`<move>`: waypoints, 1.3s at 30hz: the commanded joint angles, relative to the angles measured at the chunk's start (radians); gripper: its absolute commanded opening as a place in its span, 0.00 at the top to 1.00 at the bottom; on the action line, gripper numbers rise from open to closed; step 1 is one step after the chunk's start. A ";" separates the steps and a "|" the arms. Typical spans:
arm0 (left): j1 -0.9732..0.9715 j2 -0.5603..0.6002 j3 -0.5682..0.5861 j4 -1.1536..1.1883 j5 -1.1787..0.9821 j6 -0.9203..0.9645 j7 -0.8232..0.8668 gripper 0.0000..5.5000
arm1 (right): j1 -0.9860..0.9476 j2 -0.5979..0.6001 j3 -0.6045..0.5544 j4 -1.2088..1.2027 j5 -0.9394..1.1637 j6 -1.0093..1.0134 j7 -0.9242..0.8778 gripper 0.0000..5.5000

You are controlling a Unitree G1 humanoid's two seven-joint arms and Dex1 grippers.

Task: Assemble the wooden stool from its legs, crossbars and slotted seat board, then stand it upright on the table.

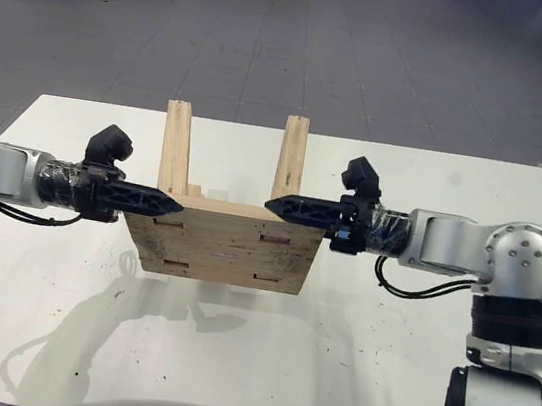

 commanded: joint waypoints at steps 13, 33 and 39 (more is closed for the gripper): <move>0.117 0.104 -0.092 -0.171 0.257 -0.200 -0.289 0.00 | 0.378 -0.163 0.155 -0.406 -0.956 -0.636 0.767 0.06; 0.267 0.190 -0.237 -0.249 0.561 -0.514 -0.482 0.00 | 0.343 -0.018 0.199 -0.424 -1.047 -0.557 0.710 0.53; 0.362 0.216 -0.299 -0.236 0.744 -0.762 -0.540 0.00 | 0.336 -0.013 0.191 -0.422 -1.047 -0.549 0.706 0.63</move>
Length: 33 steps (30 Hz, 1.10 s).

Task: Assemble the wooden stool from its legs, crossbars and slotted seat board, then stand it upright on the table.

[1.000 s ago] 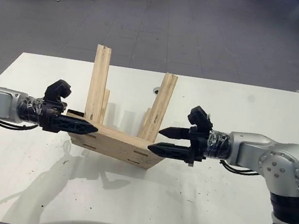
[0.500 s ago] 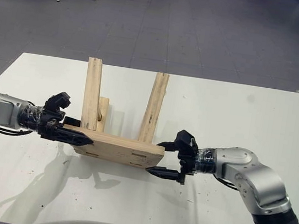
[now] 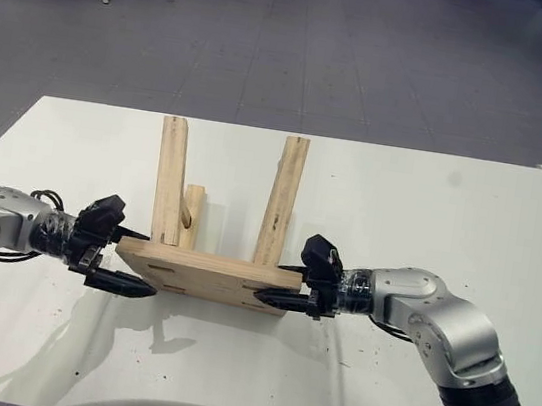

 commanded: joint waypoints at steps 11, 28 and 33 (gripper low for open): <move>-0.006 -0.067 0.044 0.014 0.021 0.009 0.050 0.25 | -0.032 -0.027 -0.027 -0.021 0.007 0.030 0.018 0.64; -0.064 -0.082 0.186 -0.108 -0.183 0.214 0.095 0.56 | -0.181 0.021 -0.214 -0.068 0.268 0.343 -0.114 0.64; -0.199 -0.050 0.263 -0.121 -0.430 0.496 0.090 0.57 | -0.345 0.074 -0.311 0.071 0.570 0.624 -0.247 0.64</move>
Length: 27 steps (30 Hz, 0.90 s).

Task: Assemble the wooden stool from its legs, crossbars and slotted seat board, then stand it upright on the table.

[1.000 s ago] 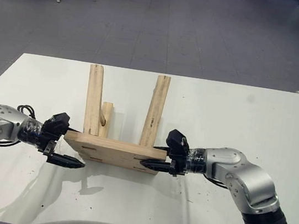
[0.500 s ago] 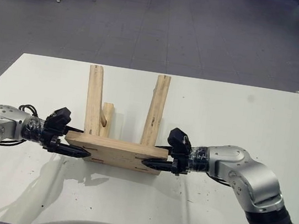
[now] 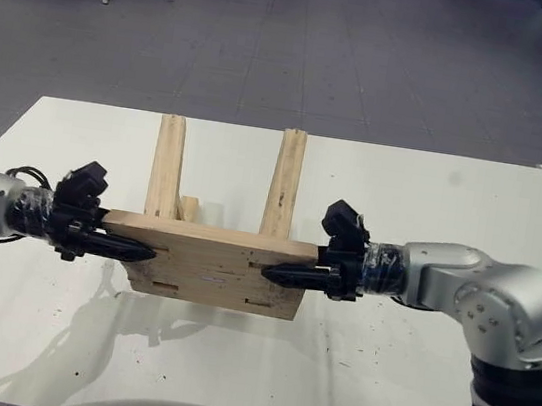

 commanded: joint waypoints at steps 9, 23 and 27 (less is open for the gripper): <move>-0.412 -0.003 -0.119 0.484 -0.569 0.427 0.113 0.44 | -0.554 -0.176 0.413 0.829 0.871 0.295 0.018 0.64; -0.525 -0.165 -0.232 1.024 -0.646 0.426 0.528 0.00 | -0.767 -0.085 0.961 1.380 0.877 0.297 0.123 0.36; -0.524 -0.144 -0.225 1.007 -0.678 0.427 0.529 0.00 | -0.681 -0.105 0.872 1.329 0.872 0.297 0.028 0.19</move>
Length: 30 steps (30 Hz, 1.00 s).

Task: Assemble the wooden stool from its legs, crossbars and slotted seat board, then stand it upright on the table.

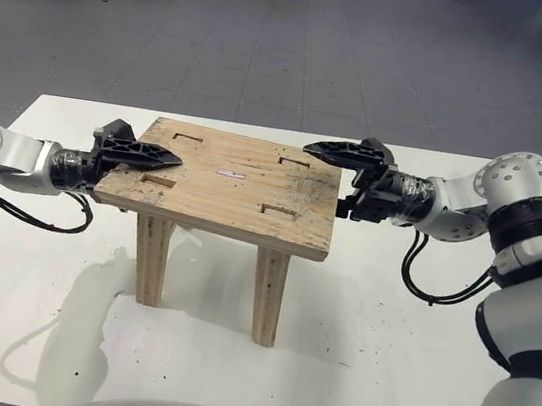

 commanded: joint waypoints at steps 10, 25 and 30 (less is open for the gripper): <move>0.078 0.092 0.166 -0.142 0.000 0.005 -0.042 0.00 | 0.250 -0.091 -0.349 -0.137 -0.021 0.000 -0.257 0.01; 0.411 -0.319 0.218 -0.553 0.868 -1.002 0.572 0.00 | 0.934 0.202 -0.786 -0.920 -1.198 -1.256 -0.951 0.01; 0.519 -0.424 0.118 -0.540 1.122 -1.223 0.639 0.00 | 0.930 0.411 -0.729 -0.982 -1.406 -1.311 -1.102 0.01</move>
